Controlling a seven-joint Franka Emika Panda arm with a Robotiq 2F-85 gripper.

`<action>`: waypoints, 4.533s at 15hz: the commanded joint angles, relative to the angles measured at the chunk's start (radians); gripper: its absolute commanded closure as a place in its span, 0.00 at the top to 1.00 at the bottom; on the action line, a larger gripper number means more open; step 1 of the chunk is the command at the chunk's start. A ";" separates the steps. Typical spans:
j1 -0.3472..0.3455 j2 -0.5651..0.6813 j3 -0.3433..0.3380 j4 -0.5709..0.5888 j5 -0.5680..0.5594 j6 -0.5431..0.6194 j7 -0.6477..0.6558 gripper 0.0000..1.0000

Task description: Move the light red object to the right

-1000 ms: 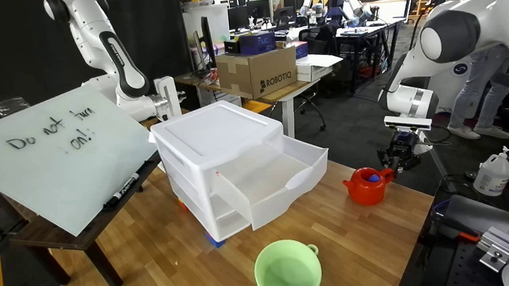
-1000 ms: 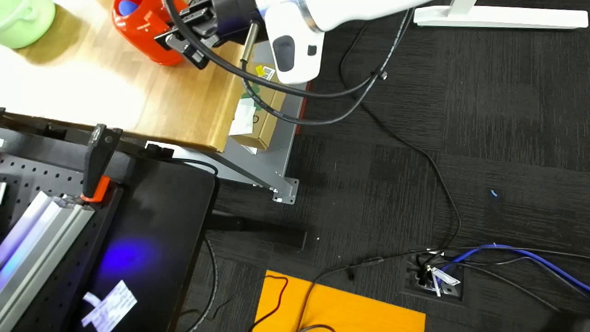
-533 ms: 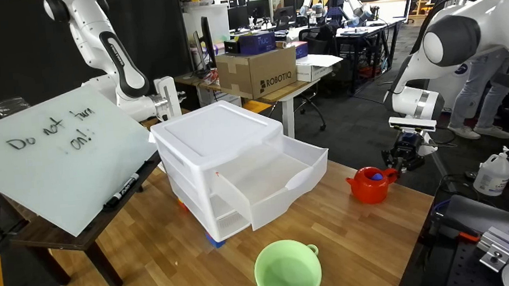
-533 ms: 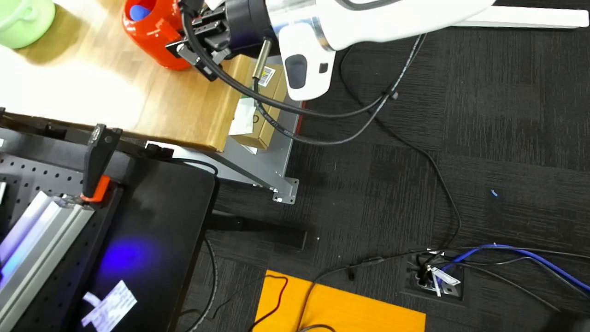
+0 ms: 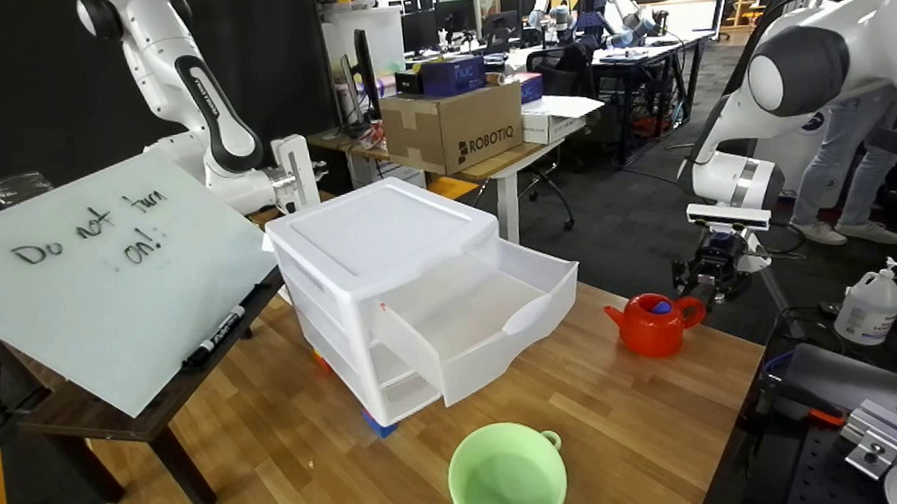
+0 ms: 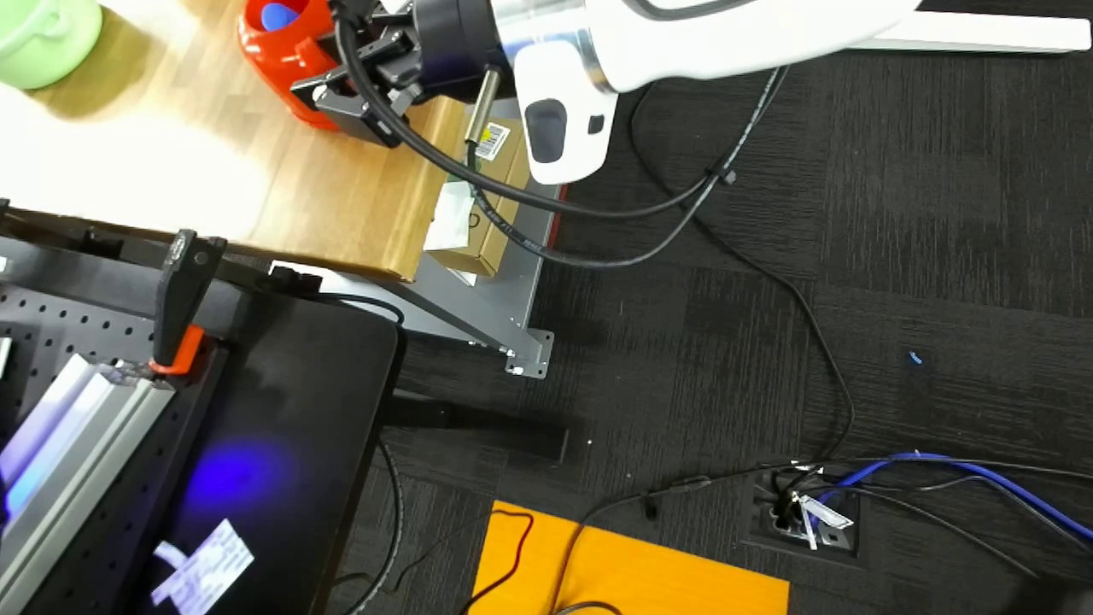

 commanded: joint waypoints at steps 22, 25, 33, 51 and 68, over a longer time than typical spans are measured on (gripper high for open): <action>-0.112 -0.165 -0.100 -0.236 -0.060 0.034 -0.386 1.00; -0.189 -0.201 -0.102 -0.269 -0.119 0.031 -0.474 1.00; -0.227 -0.177 -0.058 -0.237 -0.157 0.021 -0.469 1.00; -0.228 -0.177 -0.057 -0.237 -0.157 0.022 -0.469 1.00; -0.197 -0.188 -0.021 -0.241 -0.179 0.046 -0.406 1.00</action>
